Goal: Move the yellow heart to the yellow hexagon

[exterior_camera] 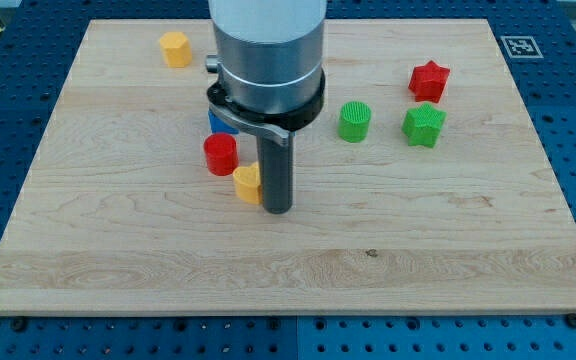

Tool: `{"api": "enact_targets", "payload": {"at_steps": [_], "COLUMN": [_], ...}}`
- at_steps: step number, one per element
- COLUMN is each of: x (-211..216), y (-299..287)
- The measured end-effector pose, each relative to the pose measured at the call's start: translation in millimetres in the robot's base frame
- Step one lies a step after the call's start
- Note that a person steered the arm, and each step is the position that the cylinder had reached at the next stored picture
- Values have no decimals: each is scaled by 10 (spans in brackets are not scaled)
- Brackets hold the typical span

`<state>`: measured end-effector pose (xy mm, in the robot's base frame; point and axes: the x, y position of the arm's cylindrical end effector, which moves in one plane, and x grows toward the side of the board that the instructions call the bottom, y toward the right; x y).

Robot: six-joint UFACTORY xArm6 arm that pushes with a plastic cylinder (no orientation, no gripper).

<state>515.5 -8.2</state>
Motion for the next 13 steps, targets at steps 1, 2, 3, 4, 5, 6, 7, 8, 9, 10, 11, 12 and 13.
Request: {"api": "enact_targets", "payload": {"at_steps": [1,2,3,4,5,6,7,8,9,10,11,12,13], "x": [-71,-92,-111,-262,-265,-265,-265,-248,-195,-182,-133,157,174], "y": [358,349,49,-125,-339,-667,-930,-945,-1135,-1315,-1355,-1362,-1563]}}
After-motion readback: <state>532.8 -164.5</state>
